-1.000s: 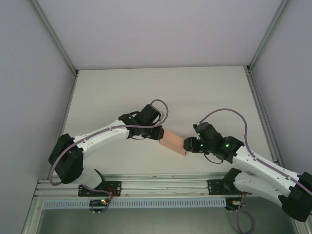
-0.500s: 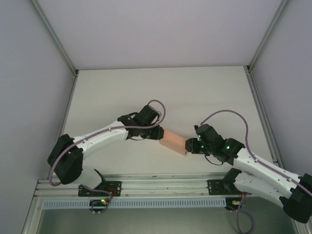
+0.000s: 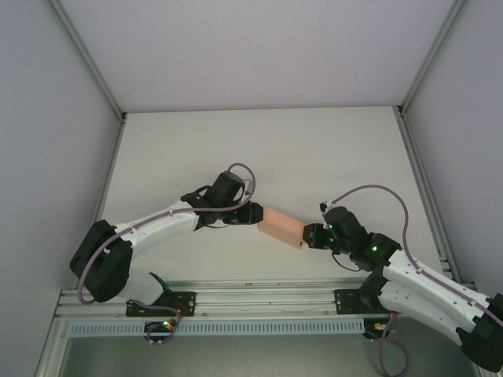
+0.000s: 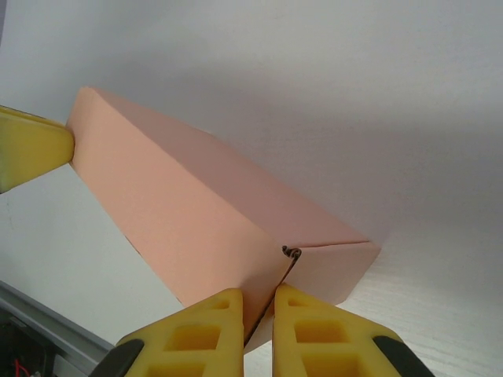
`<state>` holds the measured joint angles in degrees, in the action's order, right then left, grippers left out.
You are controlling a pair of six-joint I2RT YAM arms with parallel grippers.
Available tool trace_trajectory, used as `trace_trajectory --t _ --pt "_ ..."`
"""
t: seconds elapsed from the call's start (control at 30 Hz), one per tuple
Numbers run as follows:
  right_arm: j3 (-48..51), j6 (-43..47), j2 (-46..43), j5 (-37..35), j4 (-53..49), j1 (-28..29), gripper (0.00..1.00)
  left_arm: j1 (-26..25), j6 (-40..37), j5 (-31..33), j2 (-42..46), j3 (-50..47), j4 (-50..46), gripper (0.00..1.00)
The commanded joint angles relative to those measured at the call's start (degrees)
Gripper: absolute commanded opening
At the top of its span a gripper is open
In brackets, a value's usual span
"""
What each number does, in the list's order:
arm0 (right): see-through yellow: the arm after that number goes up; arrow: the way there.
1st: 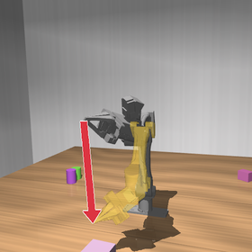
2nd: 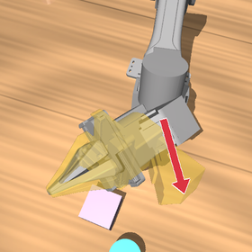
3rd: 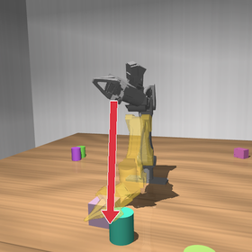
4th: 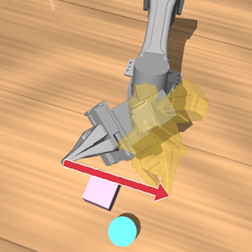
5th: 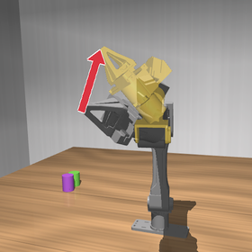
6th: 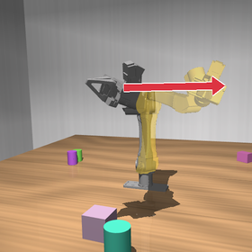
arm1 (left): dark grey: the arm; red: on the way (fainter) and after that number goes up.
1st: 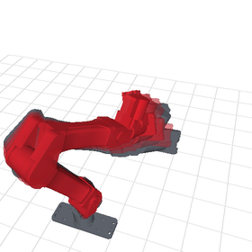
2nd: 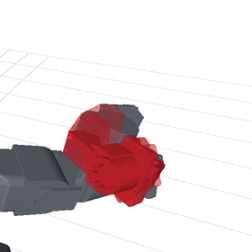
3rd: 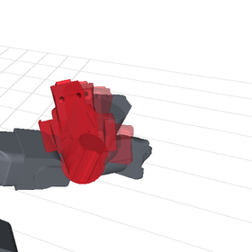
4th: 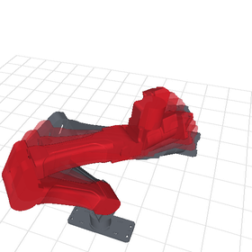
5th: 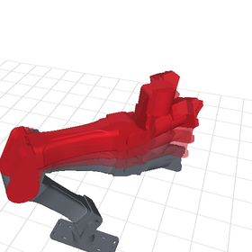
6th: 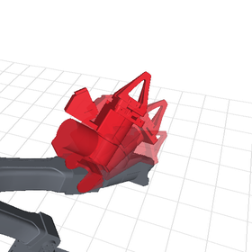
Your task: Assemble paper box
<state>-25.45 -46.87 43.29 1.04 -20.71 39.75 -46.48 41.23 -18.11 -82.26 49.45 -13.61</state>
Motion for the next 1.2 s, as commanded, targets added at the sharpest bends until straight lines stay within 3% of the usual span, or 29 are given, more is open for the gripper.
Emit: trace_trajectory --t 0.0,0.07,0.33,0.4,0.47,0.73,0.97,1.17 --pt "3.2 1.3 3.1 -1.2 -4.2 -0.4 0.12 -0.1 1.0 0.0 -2.6 -2.7 -5.3 0.39" --pt "1.8 1.9 3.8 -1.0 -3.6 -0.4 0.15 0.1 0.4 0.0 -1.6 -1.8 -5.3 0.42" --pt "-6.2 9.0 4.5 -1.9 -5.2 -0.5 0.43 0.3 -6.0 3.4 0.8 5.8 -7.5 0.71" --pt "-8.5 10.6 4.8 -2.9 -6.3 -0.6 0.45 0.4 -7.1 3.6 1.5 7.1 -7.2 0.81" --pt "-10.3 12.8 5.0 -3.5 -7.0 -0.6 0.5 0.4 -7.9 4.0 2.3 7.7 -6.9 1.0" --pt "-13.1 18.4 6.7 -4.3 -6.2 -1.8 0.63 4.1 -8.0 5.4 4.2 4.7 -5.8 1.0" --pt "-9.7 15.9 8.8 -2.9 -5.7 -2.2 0.64 5.6 -8.5 -0.5 -0.6 2.5 -0.3 1.0" --pt "-5.7 12.9 8.2 -1.4 -6.2 -2.8 0.61 6.4 -7.6 -2.7 -3.2 0.8 1.7 0.93"
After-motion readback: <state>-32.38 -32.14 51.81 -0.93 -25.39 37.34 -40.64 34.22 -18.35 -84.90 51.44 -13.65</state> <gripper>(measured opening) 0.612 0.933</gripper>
